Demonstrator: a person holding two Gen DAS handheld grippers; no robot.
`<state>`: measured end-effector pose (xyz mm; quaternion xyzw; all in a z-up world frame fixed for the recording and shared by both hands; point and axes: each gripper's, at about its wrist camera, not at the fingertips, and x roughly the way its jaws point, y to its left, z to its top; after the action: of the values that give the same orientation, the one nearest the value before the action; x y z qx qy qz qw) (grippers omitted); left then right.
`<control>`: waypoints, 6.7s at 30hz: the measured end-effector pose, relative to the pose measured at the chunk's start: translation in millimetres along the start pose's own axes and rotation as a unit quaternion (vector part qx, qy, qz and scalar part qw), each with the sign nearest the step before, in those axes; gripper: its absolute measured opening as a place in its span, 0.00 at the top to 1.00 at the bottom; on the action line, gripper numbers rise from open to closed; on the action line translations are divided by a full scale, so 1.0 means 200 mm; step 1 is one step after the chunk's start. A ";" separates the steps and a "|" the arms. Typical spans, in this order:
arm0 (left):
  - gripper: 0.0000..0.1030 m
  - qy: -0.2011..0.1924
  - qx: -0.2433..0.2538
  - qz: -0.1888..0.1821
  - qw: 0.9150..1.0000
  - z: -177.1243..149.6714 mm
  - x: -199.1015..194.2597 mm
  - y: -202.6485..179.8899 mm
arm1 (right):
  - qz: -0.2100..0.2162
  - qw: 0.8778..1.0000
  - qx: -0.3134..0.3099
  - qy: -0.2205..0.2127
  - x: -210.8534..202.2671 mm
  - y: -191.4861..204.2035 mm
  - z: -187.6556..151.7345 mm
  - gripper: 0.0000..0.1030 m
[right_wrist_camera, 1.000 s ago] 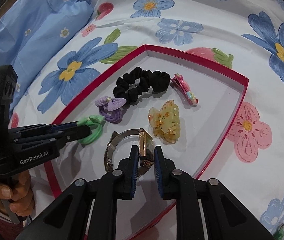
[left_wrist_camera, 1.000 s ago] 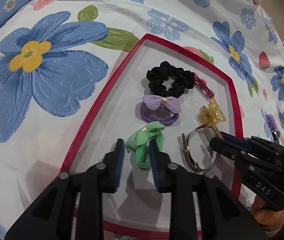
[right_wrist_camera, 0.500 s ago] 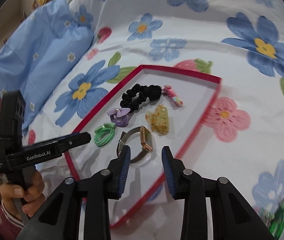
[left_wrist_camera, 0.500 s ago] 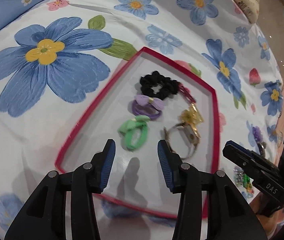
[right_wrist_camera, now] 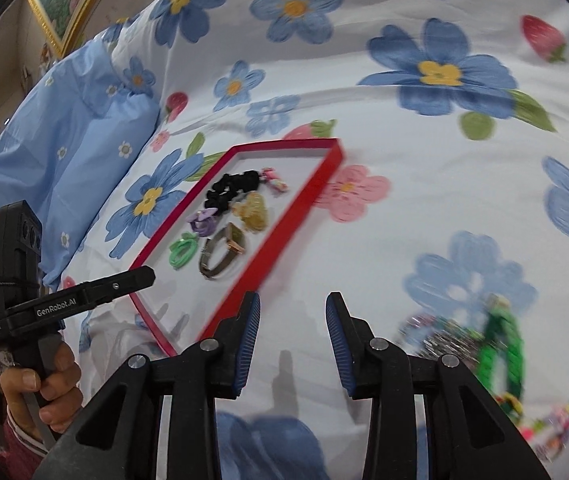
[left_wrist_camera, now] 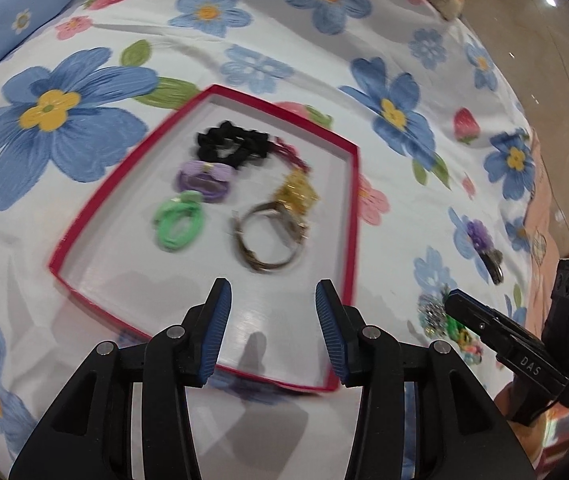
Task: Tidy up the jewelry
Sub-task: 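Move both open tools back toward the remaining jewelry, then grasp the beaded bracelet with the left tool while the right tool grasps the gold ring, then carry the beaded bracelet and gold ring over the red tray, then open both tools to release the bracelet and ring in the tray, then move both open tools back toward the remaining jewelry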
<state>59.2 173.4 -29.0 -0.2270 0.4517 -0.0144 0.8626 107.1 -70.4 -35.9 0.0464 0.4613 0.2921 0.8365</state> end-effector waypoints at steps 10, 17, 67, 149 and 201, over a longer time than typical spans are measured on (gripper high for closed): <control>0.59 0.020 0.055 -0.023 0.998 -0.08 0.04 -0.27 | -0.035 0.998 0.042 -0.028 -0.25 -0.22 -0.15 0.63; 0.59 0.042 0.094 -0.030 0.994 -0.16 0.11 -0.44 | -0.061 0.995 0.068 -0.049 -0.41 -0.37 -0.25 0.63; 0.63 0.115 0.220 -0.030 0.968 -0.18 0.64 -0.92 | -0.154 0.986 0.053 -0.019 -0.44 -0.66 -0.46 0.77; 0.94 -0.018 0.012 0.009 1.000 0.12 0.01 0.28 | 0.037 0.988 -0.135 0.064 0.46 0.52 0.01 0.77; 0.61 -0.014 -0.036 0.040 0.998 0.05 -0.05 0.35 | 0.027 0.991 -0.118 0.052 0.26 0.43 -0.01 0.61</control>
<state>48.5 241.4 -45.4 -0.2399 0.4483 0.0393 0.8602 89.0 28.3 -45.8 -0.0556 0.4653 0.3692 0.8026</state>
